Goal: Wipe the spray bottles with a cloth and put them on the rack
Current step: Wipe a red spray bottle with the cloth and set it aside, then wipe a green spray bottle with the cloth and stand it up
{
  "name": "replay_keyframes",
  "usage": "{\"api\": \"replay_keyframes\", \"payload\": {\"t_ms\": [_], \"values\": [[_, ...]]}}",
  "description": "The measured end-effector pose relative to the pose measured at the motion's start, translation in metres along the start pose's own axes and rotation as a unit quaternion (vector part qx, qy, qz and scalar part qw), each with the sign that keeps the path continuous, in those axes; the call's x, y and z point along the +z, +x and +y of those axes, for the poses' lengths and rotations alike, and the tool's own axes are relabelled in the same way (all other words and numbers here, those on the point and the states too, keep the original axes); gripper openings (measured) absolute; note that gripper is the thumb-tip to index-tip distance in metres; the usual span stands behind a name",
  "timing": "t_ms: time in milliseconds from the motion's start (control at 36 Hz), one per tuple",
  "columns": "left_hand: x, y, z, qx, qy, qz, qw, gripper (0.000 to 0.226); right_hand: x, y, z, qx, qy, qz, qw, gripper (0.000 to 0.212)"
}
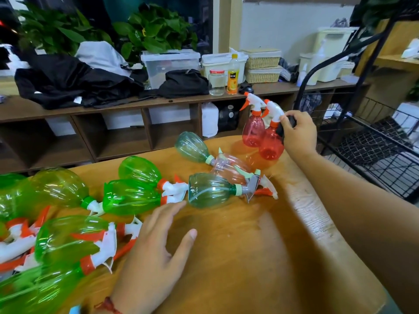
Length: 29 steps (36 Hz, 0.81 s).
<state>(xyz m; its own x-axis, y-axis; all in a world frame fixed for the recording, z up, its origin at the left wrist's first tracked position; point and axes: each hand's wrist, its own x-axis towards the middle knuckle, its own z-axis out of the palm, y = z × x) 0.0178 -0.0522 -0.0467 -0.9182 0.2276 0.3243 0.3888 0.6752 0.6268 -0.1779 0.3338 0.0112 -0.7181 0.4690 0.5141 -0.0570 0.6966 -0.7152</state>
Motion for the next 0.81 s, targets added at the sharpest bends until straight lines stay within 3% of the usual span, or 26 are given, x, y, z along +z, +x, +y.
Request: {"api": "replay_keyframes", "payload": {"t_ms": [278,444,556,694,806], "values": [[-0.003,0.000,0.002,0.012,0.007,0.004,1.000,0.060,-0.020,-0.010,0.000,0.041,0.038,0.032,0.998,0.047],[-0.005,-0.001,0.000,0.020,0.012,0.015,1.000,0.057,-0.037,-0.048,-0.012,0.060,0.079,0.064,0.993,0.033],[-0.005,-0.001,0.002,0.015,-0.011,0.023,1.000,0.055,-0.040,-0.095,-0.037,0.071,0.119,-0.077,0.987,0.010],[-0.004,-0.001,-0.004,0.015,-0.017,0.033,0.999,0.048,-0.034,-0.137,-0.066,0.074,0.101,-0.214,0.969,0.007],[-0.003,0.000,-0.007,0.007,-0.008,0.035,0.999,0.041,-0.031,-0.162,-0.080,0.053,0.108,-0.263,0.957,0.015]]}}
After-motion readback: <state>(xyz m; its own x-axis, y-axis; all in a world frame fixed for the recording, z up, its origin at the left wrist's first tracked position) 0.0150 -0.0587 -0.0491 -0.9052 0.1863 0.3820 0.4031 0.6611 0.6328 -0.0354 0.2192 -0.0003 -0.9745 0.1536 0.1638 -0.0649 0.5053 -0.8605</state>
